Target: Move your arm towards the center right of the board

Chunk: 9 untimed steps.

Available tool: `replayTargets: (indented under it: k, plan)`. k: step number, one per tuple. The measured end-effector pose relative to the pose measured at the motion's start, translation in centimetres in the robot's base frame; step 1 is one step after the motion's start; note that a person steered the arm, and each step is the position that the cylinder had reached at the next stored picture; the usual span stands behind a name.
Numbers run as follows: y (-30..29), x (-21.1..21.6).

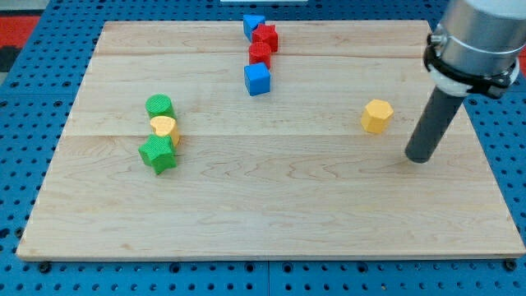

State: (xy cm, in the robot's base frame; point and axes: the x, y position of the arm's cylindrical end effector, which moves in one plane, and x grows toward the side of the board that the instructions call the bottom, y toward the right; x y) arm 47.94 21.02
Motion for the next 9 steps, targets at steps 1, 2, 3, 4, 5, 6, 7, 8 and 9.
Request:
replayTargets:
  k: [1, 2, 3, 4, 5, 6, 7, 8, 9]
  plan:
    - [3.0, -1.5]
    - [3.4, -3.9]
    - [3.4, -5.6]
    - [3.4, -5.6]
    - [3.4, -5.6]
    - [3.3, -5.6]
    - [3.1, -5.6]
    - [2.7, -5.6]
    - [2.7, -5.6]
